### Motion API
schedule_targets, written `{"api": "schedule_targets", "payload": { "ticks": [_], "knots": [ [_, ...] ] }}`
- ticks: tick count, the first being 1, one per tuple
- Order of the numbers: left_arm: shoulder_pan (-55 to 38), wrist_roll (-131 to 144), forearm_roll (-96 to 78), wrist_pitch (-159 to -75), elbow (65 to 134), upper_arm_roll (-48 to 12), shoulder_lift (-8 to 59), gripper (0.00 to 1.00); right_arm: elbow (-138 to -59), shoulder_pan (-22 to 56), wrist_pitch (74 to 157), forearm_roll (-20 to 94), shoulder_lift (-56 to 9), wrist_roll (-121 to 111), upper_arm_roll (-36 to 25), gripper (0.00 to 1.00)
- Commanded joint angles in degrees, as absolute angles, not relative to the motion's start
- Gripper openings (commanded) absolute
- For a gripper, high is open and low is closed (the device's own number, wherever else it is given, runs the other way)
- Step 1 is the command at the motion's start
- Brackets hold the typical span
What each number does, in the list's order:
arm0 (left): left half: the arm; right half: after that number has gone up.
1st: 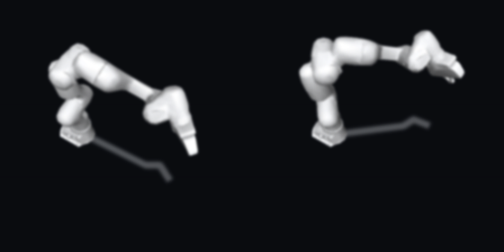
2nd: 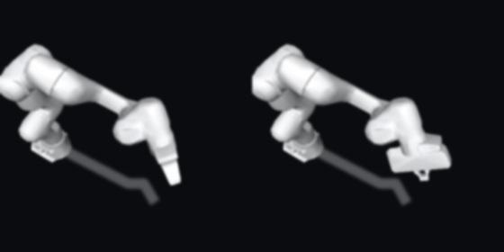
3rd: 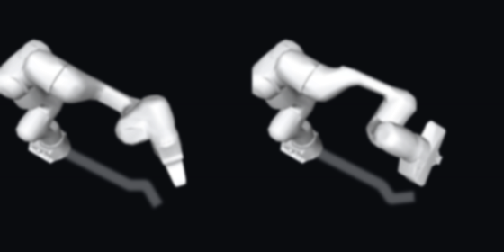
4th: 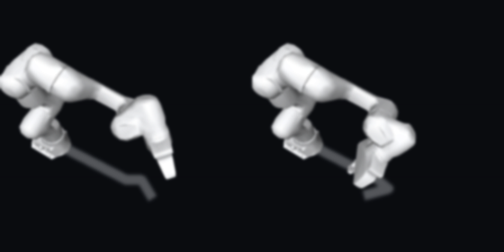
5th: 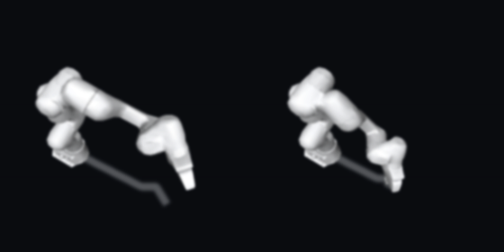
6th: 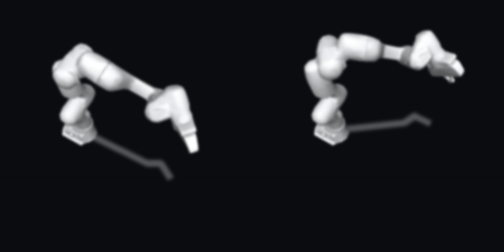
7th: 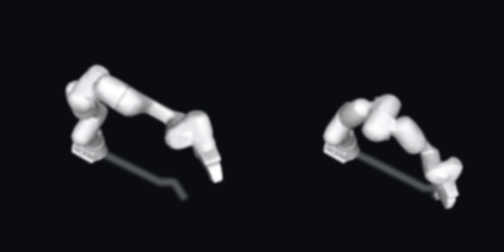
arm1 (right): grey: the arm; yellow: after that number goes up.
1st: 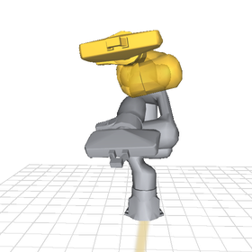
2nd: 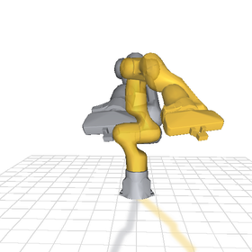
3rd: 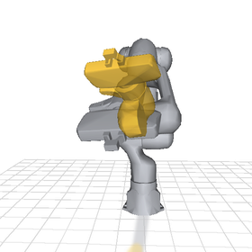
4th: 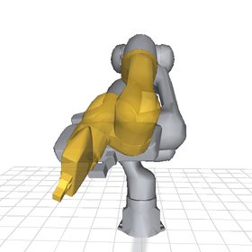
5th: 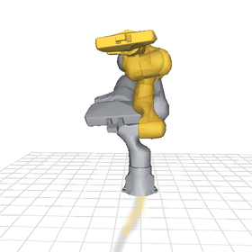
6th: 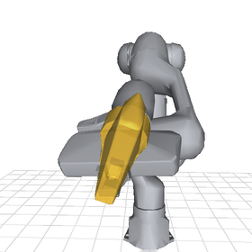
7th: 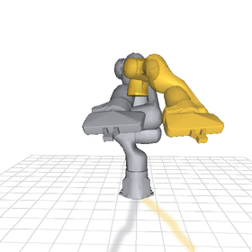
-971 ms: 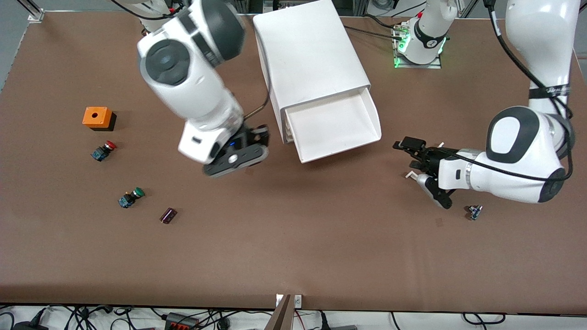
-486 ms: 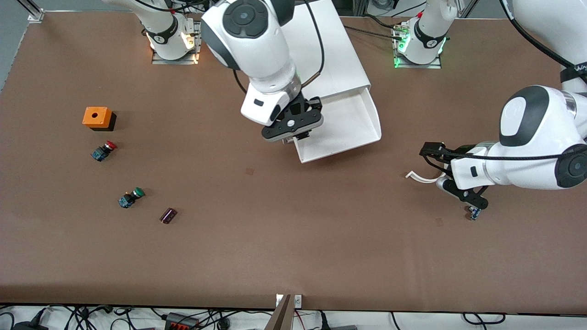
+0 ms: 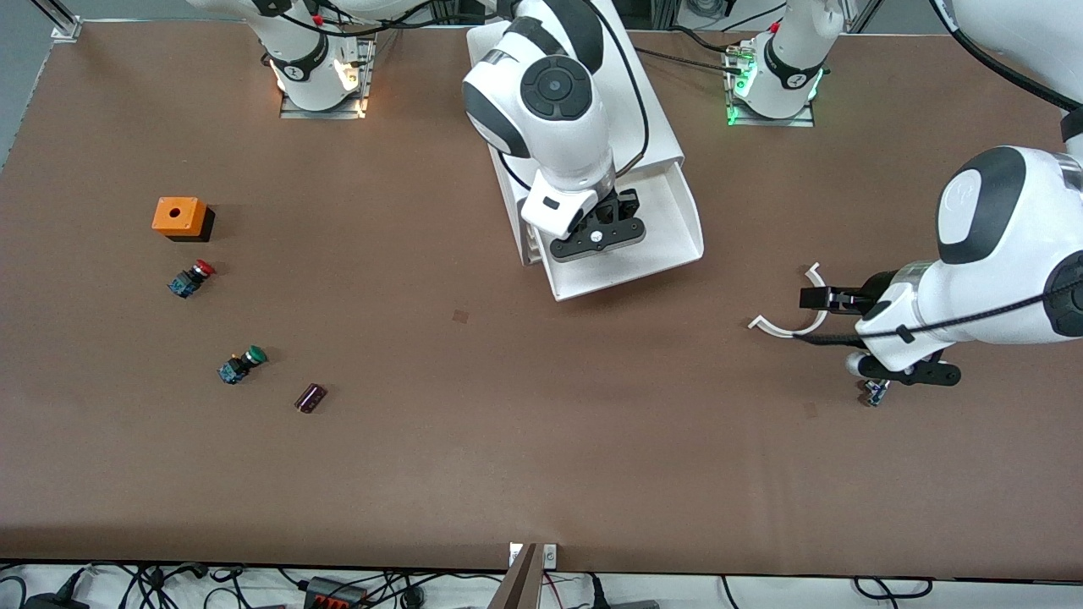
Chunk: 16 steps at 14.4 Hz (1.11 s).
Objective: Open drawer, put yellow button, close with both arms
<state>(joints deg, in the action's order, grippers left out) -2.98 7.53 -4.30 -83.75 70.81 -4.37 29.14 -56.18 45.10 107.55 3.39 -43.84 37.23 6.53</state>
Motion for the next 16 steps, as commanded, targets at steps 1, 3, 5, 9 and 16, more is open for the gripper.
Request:
{"api": "schedule_targets", "payload": {
  "ticks": [1,3,5,9,16],
  "knots": [
    [-3.25,12.74,-2.72,-83.85,69.52,-4.39,30.32,1.0,-54.84,45.79,108.19,3.16,-44.47,41.3,6.15,0.0],
    [-3.16,12.92,-3.34,-84.2,69.52,-4.48,30.32,1.0,-54.93,45.79,107.58,3.16,-44.73,42.27,6.24,0.0],
    [-2.9,12.22,-2.99,-86.04,69.52,-4.74,29.89,1.0,-55.11,46.23,107.05,2.99,-45.09,42.27,6.24,0.0],
    [-2.81,12.04,-3.16,-87.19,69.7,-5.01,29.79,1.0,-55.02,47.2,107.14,1.14,-46.23,42.19,6.07,0.0],
    [-2.81,12.13,-3.08,-87.19,69.7,-5.01,29.79,1.0,-54.93,48.16,105.3,-2.37,-45.79,42.45,5.8,1.0]
  ]
}}
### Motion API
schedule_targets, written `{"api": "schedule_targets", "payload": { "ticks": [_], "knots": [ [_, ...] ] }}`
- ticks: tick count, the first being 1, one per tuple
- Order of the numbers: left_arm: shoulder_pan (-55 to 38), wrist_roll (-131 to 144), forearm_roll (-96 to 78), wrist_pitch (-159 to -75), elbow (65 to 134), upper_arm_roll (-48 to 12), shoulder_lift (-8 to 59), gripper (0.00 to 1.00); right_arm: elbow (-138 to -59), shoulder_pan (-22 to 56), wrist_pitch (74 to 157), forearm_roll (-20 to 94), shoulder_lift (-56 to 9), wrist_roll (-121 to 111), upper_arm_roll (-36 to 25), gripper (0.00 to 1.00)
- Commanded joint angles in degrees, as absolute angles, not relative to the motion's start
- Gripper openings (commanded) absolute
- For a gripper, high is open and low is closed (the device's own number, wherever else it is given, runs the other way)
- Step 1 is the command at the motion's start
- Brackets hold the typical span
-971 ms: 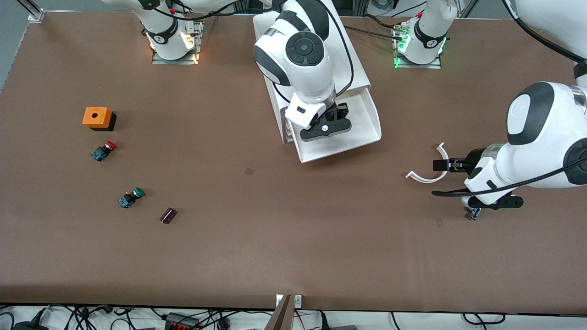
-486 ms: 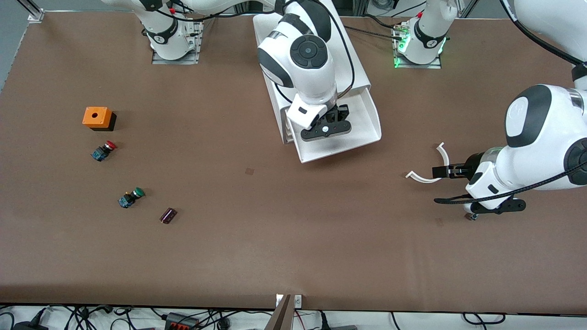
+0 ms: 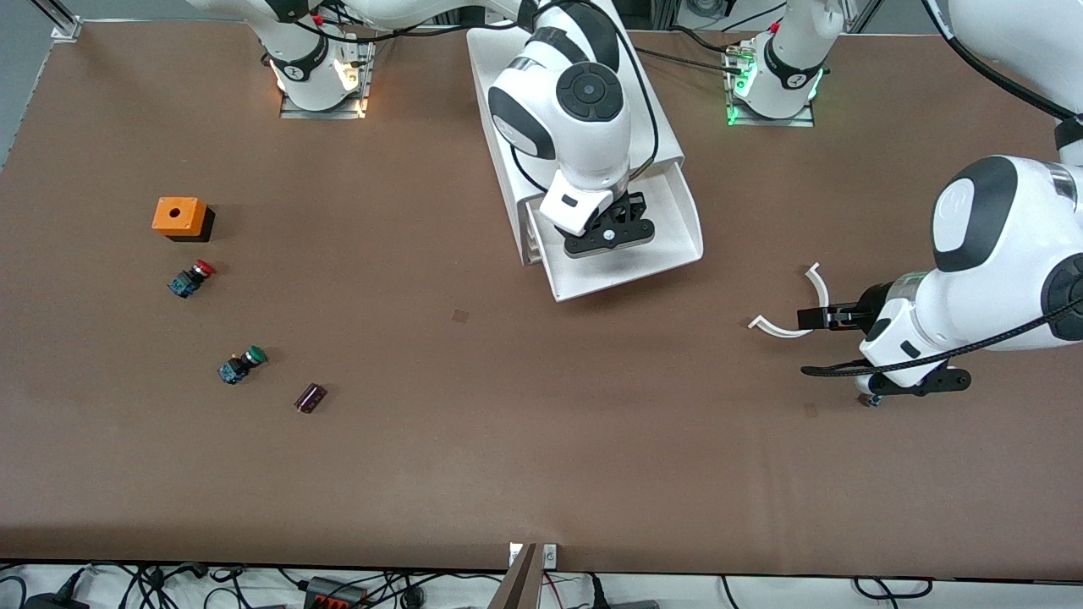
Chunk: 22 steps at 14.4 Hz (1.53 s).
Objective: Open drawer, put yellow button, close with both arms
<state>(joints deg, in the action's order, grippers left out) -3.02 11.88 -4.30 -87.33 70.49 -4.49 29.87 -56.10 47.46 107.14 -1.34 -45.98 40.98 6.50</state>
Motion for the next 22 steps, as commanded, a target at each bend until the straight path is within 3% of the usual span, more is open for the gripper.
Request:
{"api": "schedule_targets", "payload": {
  "ticks": [1,4,9,15,22],
  "knots": [
    [-2.81,12.13,-3.08,-87.19,69.7,-5.1,29.79,1.0,-54.84,48.08,105.12,-2.37,-45.44,42.54,5.71,1.0],
    [-2.9,12.13,-3.25,-87.36,69.61,-5.18,29.71,1.0,-54.32,46.59,104.33,-2.37,-41.5,43.51,4.66,1.0],
    [-3.6,12.92,-4.39,-92.1,69.96,-6.94,29.18,1.0,-53.52,36.94,98.18,-2.46,-36.65,42.19,4.39,1.0],
    [-9.83,27.3,-4.39,-102.38,75.66,-7.38,29.79,1.0,-57.74,20.59,88.87,-2.9,-34.72,18.99,4.31,1.0],
    [-18.45,35.67,-4.57,-109.42,82.43,-7.47,30.41,1.0,-61.44,7.75,88.33,-3.69,-32.26,11.63,4.31,1.0]
  ]
}}
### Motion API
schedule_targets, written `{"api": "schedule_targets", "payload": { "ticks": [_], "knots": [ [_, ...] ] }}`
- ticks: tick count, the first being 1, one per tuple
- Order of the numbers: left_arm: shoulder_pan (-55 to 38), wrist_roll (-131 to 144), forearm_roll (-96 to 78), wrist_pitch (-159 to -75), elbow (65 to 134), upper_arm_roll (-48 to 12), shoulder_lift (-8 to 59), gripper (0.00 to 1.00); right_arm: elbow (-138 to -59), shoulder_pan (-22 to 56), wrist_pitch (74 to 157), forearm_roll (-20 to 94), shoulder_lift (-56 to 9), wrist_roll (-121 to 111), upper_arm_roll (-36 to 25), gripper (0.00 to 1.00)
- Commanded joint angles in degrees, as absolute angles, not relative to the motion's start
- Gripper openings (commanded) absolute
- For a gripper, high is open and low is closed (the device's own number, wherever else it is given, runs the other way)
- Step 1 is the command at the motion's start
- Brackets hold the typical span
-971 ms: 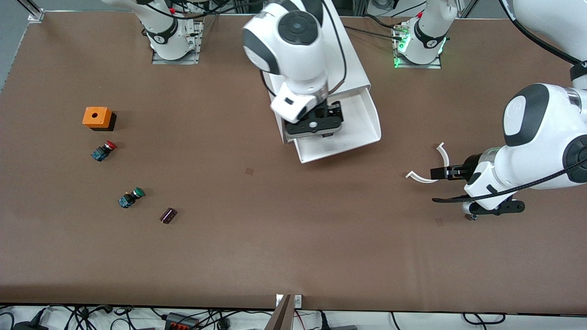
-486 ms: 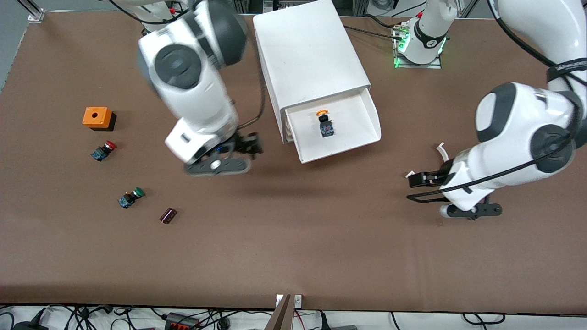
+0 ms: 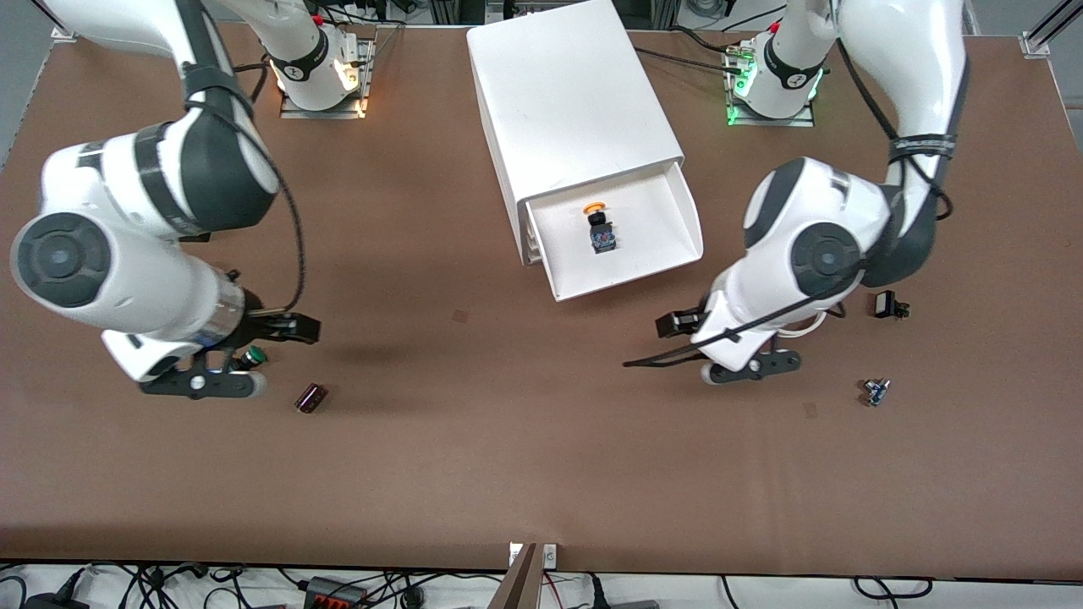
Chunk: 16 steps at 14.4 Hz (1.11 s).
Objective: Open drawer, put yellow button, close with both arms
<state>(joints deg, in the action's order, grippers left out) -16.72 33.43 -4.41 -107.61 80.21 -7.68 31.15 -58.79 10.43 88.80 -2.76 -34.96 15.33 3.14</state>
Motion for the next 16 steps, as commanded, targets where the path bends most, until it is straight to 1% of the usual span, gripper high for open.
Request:
{"api": "schedule_targets", "payload": {
  "ticks": [1,2,4,9,12,14,16],
  "knots": [
    [-19.5,36.9,-4.57,-110.73,83.75,-7.47,30.32,1.0,-61.35,5.99,88.24,-3.6,-32.08,8.21,4.22,1.0],
    [-20.47,38.05,-4.57,-112.4,85.76,-7.47,29.89,1.0,-61.17,3.98,88.33,-3.52,-31.73,6.0,4.22,1.0],
    [-21.0,38.93,-4.57,-112.85,87.27,-8.43,29.45,1.0,-61.17,1.24,88.24,-3.52,-30.24,3.96,4.22,1.0],
    [-19.96,41.04,-5.09,-112.15,91.31,-12.12,27.78,1.0,-61.17,-1.49,88.16,-3.17,-26.81,3.52,4.13,1.0],
    [-19.95,43.85,-6.33,-111.45,94.12,-13.53,25.41,1.0,-61.26,-2.9,88.07,-2.9,-25.32,3.52,4.22,1.0],
    [-19.86,43.86,-6.42,-110.22,95.97,-14.15,23.56,1.0,-63.7,-2.99,88.68,-3.69,-22.43,3.43,3.96,1.0],
    [-19.86,43.86,-6.42,-107.42,96.68,-15.11,22.85,1.0,-68.62,-3.16,89.03,-3.61,-18.91,0.98,2.39,1.0]
  ]
}}
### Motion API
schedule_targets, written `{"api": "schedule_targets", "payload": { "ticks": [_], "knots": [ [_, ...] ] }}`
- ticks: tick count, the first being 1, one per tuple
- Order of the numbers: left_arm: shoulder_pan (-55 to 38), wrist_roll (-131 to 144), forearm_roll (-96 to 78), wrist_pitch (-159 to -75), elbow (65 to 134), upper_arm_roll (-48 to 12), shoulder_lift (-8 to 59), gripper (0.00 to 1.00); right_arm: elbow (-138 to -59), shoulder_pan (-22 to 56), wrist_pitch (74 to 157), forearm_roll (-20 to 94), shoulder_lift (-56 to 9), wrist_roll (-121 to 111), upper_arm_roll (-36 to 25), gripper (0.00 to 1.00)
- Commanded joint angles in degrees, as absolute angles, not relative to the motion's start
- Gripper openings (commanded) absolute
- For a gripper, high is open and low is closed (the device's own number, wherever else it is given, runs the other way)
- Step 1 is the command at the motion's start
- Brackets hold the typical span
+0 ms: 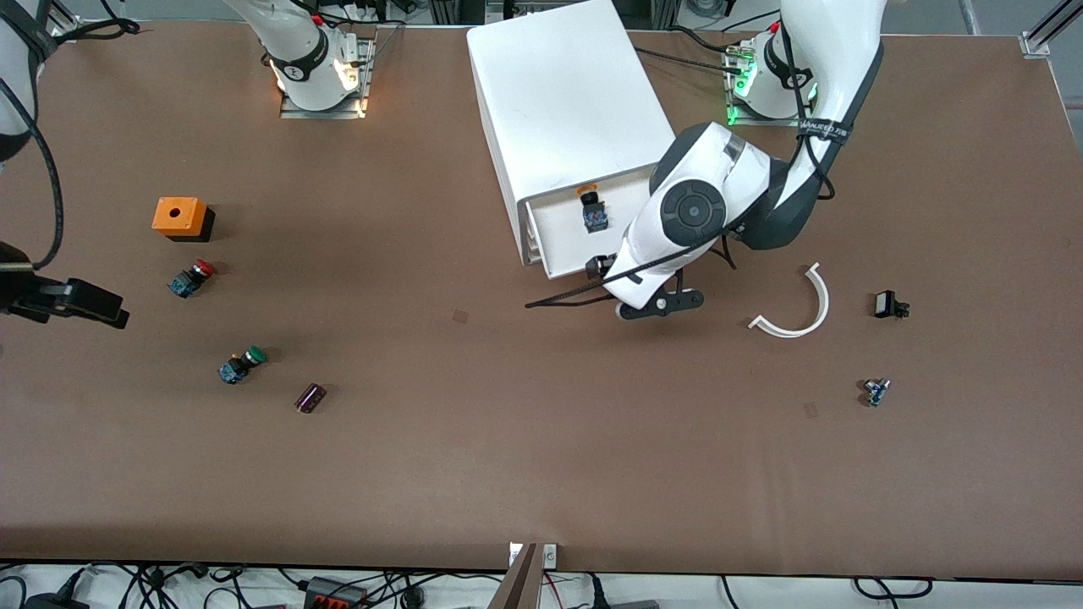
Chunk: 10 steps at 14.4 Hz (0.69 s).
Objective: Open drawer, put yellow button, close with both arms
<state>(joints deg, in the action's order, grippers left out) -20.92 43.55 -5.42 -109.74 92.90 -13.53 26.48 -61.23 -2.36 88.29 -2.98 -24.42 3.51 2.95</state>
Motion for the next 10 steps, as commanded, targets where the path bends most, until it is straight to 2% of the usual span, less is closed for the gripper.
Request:
{"api": "schedule_targets", "payload": {
  "ticks": [1,7,10],
  "knots": [
    [-19.86,43.86,-6.5,-106.53,96.77,-15.64,22.76,1.0,-70.12,-2.9,89.73,-3.26,-17.85,-0.25,0.72,1.0],
    [-19.86,43.86,-7.47,-103.54,96.85,-18.1,22.76,1.0,-74.78,-3.34,89.47,-3.69,-13.19,-1.32,0.26,1.0],
    [-19.69,43.86,-7.56,-102.75,97.65,-19.59,22.5,1.0,-82.76,-3.34,92.7,-3.78,-8.55,-1.23,0.26,1.0]
  ]
}}
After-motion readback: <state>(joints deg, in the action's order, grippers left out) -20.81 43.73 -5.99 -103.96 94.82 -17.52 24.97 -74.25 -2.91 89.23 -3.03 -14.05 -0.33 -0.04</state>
